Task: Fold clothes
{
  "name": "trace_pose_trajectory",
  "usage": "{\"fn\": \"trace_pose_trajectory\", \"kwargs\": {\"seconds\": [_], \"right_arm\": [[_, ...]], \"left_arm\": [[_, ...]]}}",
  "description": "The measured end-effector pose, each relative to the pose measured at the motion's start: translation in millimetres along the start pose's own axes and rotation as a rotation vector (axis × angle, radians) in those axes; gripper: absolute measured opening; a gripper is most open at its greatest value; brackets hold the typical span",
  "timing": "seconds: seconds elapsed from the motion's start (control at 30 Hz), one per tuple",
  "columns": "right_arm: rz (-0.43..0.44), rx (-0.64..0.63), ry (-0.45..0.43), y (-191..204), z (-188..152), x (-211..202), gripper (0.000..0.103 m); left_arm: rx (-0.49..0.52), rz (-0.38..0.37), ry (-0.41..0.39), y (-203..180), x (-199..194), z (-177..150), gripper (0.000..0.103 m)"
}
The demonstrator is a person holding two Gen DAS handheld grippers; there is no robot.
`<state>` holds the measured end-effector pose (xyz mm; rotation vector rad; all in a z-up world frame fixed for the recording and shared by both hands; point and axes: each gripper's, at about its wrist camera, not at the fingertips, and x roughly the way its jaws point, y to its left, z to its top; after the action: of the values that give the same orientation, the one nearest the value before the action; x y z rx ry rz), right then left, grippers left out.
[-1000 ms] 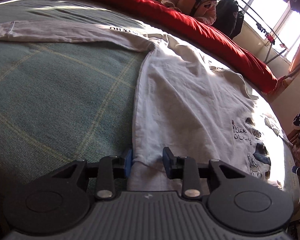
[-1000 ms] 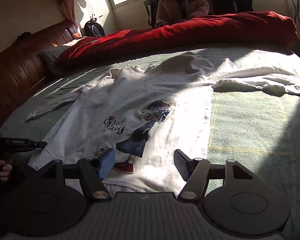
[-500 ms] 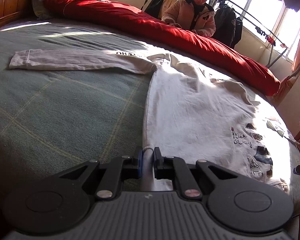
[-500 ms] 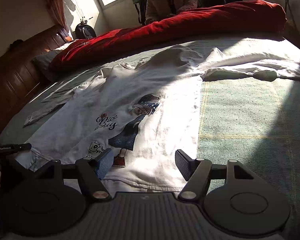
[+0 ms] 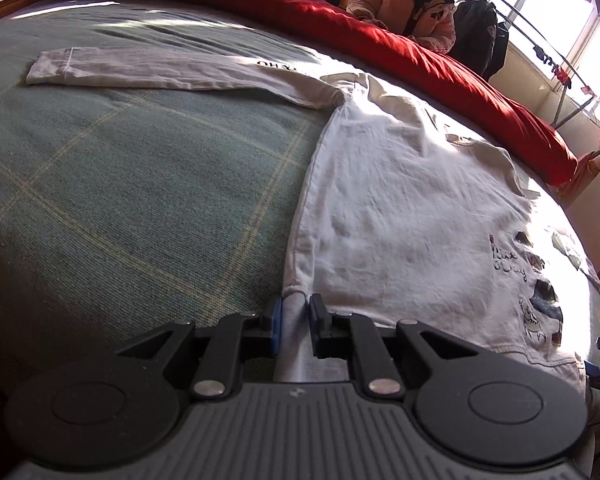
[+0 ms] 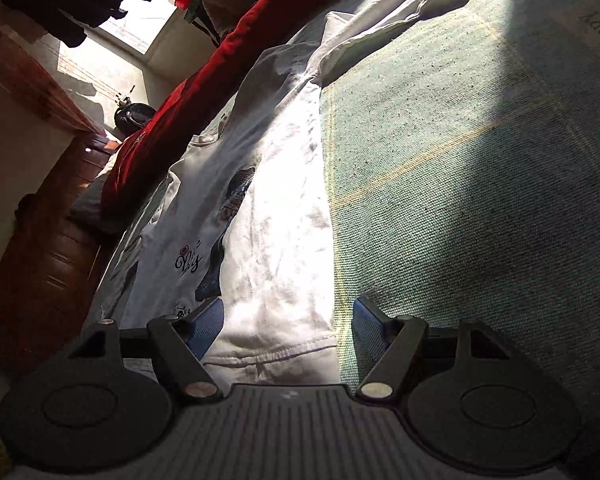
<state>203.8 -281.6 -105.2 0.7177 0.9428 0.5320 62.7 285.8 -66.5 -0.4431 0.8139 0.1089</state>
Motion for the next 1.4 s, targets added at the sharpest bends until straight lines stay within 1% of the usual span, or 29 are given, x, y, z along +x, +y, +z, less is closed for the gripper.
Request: {"fn": "trace_pose_trajectory", "kwargs": {"seconds": [0.07, 0.13, 0.2, 0.27, 0.3, 0.33, 0.37, 0.4, 0.53, 0.57, 0.6, 0.63, 0.7, 0.73, 0.8, 0.83, 0.87, 0.9, 0.93, 0.97, 1.0, 1.03, 1.1, 1.13, 1.2, 1.27, 1.3, 1.37, 1.4], "right_arm": [[0.033, 0.011, 0.017, -2.6, -1.4, -0.2, 0.075], [0.053, -0.005, 0.040, 0.5, -4.4, 1.3, 0.075], [0.056, -0.027, 0.053, 3.5, -5.9, 3.2, 0.074], [0.040, -0.042, 0.052, 3.9, -5.1, 4.7, 0.066], [0.028, -0.037, 0.048, 1.5, -4.8, 4.8, 0.054], [0.016, -0.031, 0.045, -0.9, -4.5, 4.8, 0.038], [0.009, -0.023, 0.040, -3.8, -4.3, 4.2, 0.031], [0.006, -0.012, 0.032, -7.3, -4.4, 2.9, 0.023], [0.010, -0.030, 0.009, -1.6, -3.0, -5.0, 0.010], [0.017, -0.039, 0.000, 1.7, -1.6, -8.9, 0.010], [0.002, -0.055, 0.000, 4.5, -0.5, -11.8, 0.010], [-0.040, -0.080, 0.009, 6.9, 0.2, -13.5, 0.010], [-0.126, -0.130, 0.028, 11.8, 1.6, -16.8, 0.010], [-0.169, -0.155, 0.038, 14.2, 2.3, -18.5, 0.014], [-0.254, -0.205, 0.057, 19.0, 3.7, -21.9, 0.016], [-0.284, -0.238, 0.054, 25.0, 5.0, -24.3, 0.024], [-0.298, -0.279, 0.036, 35.6, 7.1, -27.6, 0.031], [-0.307, -0.324, 0.018, 46.2, 9.3, -29.2, 0.046], [-0.310, -0.386, 0.001, 60.4, 12.8, -25.3, 0.060], [-0.308, -0.464, -0.017, 78.7, 17.6, -16.8, 0.066], [-0.303, -0.539, -0.027, 96.7, 20.9, -6.4, 0.072], [-0.294, -0.599, -0.028, 111.9, 21.9, 5.7, 0.077], [-0.276, -0.710, -0.022, 136.8, 21.8, 38.6, 0.083], [-0.265, -0.759, -0.014, 147.4, 20.9, 56.9, 0.084], [-0.259, -0.811, 0.020, 157.5, 17.9, 88.4, 0.084], [-0.286, -0.855, 0.053, 158.4, 13.3, 117.1, 0.084], [-0.303, -0.868, 0.064, 155.3, 10.7, 125.9, 0.084], [-0.332, -0.870, 0.076, 143.7, 5.6, 130.4, 0.085], [-0.344, -0.864, 0.078, 137.8, 2.1, 127.4, 0.090]], "left_arm": [[-0.004, 0.001, 0.001, -0.2, 0.7, -0.3, 0.012], [-0.008, 0.002, 0.002, -0.7, 1.4, -0.3, 0.012], [-0.005, 0.003, 0.001, -1.2, 1.5, -0.8, 0.013], [0.001, 0.005, -0.004, -1.7, 1.2, -1.6, 0.013], [0.010, 0.015, -0.009, -3.1, 1.0, -2.4, 0.013], [0.018, 0.024, -0.014, -4.6, 0.8, -3.2, 0.013], [0.026, 0.033, -0.019, -6.0, 0.6, -3.9, 0.014], [0.037, 0.046, -0.024, -8.9, 0.0, -4.5, 0.012], [0.088, 0.102, -0.035, -17.5, -5.9, -3.2, 0.010], [0.100, 0.116, -0.037, -19.4, -7.8, -2.7, 0.010], [0.114, 0.154, -0.039, -18.5, -9.9, -2.2, 0.010], [0.127, 0.191, -0.040, -17.7, -12.0, -1.8, 0.010], [0.119, 0.206, -0.033, -12.0, -19.5, -1.0, 0.011], [0.114, 0.213, -0.029, -9.1, -23.3, -0.6, 0.011], [0.162, 0.206, -0.043, -17.2, -31.4, 4.7, 0.011], [0.185, 0.202, -0.049, -21.2, -35.4, 7.4, 0.013], [0.222, 0.173, -0.056, -32.7, -34.0, 14.8, 0.020], [0.260, 0.143, -0.062, -44.1, -32.5, 22.1, 0.029], [0.284, 0.113, -0.067, -52.8, -28.6, 27.5, 0.034], [0.327, 0.073, -0.068, -69.6, -18.3, 34.4, 0.045], [0.370, 0.033, -0.068, -86.3, -8.1, 41.2, 0.050], [0.409, -0.001, -0.079, -100.9, 3.4, 45.0, 0.051], [0.458, -0.054, -0.083, -124.7, 29.2, 50.5, 0.055], [0.483, -0.080, -0.086, -136.5, 42.0, 53.3, 0.055], [0.497, -0.105, -0.068, -149.3, 67.1, 56.2, 0.056], [0.479, -0.103, -0.040, -149.8, 88.3, 55.8, 0.057], [0.468, -0.078, -0.026, -144.6, 94.7, 53.8, 0.057], [0.449, -0.025, -0.005, -133.2, 104.2, 49.2, 0.057], [0.443, -0.018, -0.013, -122.1, 99.3, 44.1, 0.059]]}}
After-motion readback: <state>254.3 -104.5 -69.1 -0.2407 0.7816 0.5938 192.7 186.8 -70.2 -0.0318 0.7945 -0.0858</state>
